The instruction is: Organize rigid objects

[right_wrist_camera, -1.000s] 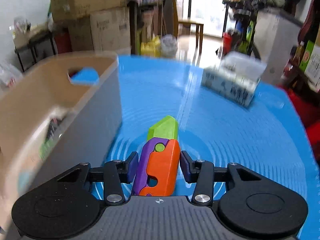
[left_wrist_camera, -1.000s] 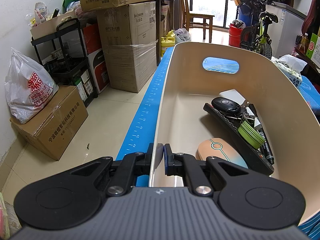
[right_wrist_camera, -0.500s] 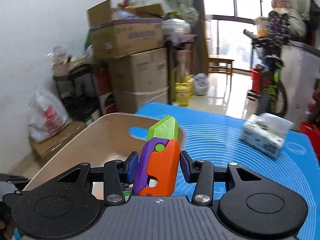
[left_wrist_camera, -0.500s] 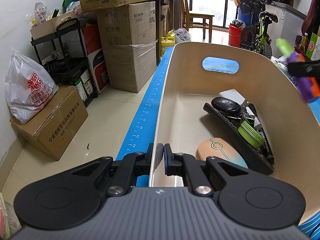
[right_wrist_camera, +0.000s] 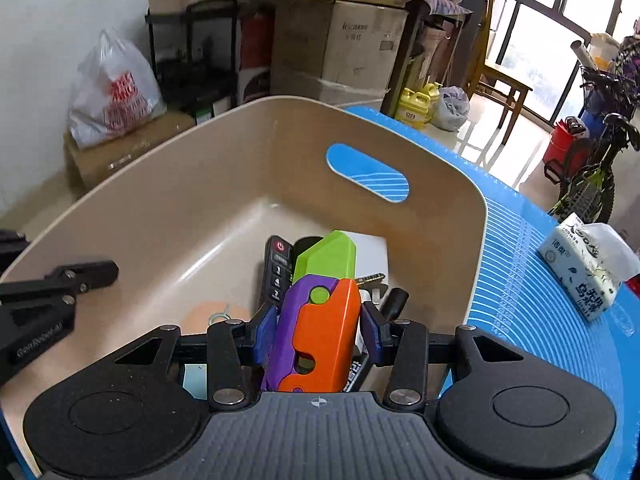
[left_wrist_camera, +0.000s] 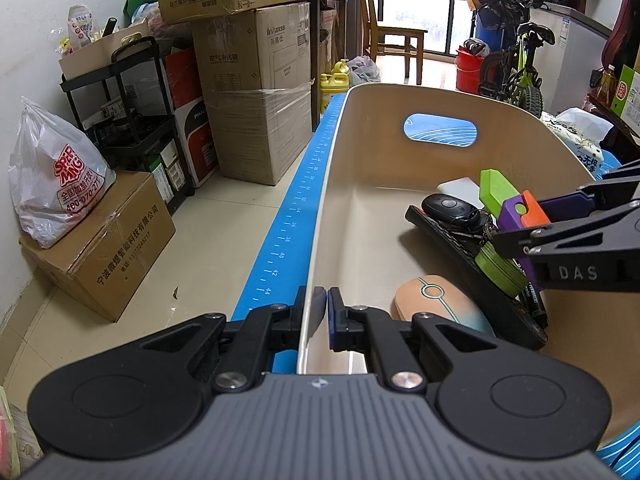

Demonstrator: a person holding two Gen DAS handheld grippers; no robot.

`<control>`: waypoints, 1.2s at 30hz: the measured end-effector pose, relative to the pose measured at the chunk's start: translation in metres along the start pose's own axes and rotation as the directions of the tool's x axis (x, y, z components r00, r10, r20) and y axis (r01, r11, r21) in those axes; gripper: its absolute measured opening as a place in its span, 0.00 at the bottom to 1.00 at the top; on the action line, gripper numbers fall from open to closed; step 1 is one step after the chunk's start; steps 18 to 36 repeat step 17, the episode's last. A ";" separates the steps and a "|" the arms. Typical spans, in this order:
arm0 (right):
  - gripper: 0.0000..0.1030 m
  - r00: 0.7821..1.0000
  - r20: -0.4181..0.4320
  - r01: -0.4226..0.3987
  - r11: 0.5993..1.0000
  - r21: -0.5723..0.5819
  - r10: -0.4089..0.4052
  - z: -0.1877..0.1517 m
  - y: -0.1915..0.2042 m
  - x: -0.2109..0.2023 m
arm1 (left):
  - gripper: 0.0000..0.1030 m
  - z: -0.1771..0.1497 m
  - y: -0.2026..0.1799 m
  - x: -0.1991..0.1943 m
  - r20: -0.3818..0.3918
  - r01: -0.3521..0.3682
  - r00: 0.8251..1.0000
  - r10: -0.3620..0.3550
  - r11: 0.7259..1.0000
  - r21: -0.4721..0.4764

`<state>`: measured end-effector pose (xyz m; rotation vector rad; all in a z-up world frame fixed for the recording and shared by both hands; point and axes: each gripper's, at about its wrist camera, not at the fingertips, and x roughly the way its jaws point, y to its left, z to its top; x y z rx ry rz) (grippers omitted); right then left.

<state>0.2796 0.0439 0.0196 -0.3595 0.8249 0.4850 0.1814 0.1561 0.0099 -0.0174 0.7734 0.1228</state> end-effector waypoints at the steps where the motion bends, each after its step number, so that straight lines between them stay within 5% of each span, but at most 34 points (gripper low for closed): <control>1: 0.50 1.000 -0.007 0.006 1.000 -0.012 -0.006 0.001 0.003 0.001 | 0.09 0.000 0.000 0.000 0.000 -0.001 1.000 0.001 1.000 0.000; 15: 0.73 0.994 0.106 -0.013 0.998 0.057 0.007 -0.018 -0.008 -0.032 | 0.17 0.000 0.002 0.000 0.008 -0.012 1.000 0.012 1.000 -0.017; 17: 0.75 0.990 0.142 -0.015 0.997 0.076 0.004 -0.022 -0.011 -0.044 | 0.27 0.000 0.002 -0.001 0.013 -0.020 1.000 0.020 1.000 -0.020; 36: 0.75 0.990 0.142 -0.015 0.997 0.076 0.004 -0.022 -0.011 -0.044 | 0.27 0.000 0.002 -0.001 0.013 -0.020 1.000 0.020 1.000 -0.020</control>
